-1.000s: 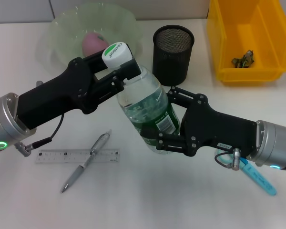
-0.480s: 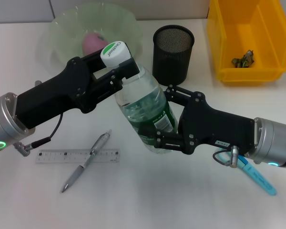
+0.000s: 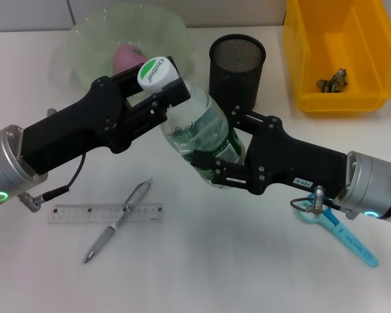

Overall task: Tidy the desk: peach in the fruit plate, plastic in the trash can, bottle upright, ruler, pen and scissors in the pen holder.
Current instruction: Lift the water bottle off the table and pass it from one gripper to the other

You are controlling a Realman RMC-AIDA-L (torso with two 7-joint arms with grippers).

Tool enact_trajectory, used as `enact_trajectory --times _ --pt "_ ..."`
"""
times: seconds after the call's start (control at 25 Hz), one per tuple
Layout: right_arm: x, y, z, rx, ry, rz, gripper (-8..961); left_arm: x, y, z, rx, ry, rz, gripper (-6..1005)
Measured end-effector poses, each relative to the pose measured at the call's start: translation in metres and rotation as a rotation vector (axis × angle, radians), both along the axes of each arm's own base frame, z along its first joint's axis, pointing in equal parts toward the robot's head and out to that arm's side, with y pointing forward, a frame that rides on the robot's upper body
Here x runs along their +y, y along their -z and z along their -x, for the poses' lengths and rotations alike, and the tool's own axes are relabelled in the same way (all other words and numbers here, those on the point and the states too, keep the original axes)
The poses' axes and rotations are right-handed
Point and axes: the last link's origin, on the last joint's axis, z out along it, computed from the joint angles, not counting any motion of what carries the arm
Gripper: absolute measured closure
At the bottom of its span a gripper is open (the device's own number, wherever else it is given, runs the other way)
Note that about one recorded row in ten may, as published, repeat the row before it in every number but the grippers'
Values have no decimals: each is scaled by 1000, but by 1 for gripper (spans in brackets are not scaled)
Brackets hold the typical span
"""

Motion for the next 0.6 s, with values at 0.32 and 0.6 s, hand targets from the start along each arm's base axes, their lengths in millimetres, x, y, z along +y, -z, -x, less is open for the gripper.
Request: enact_trajectory --times 0.32,0.6 --pt "-1 1 0 -5 -5 8 193 0 0 0 0 1 0 557" --pt "-2 2 0 -8 -11 16 194 1 -2 -1 -5 2 -8 554"
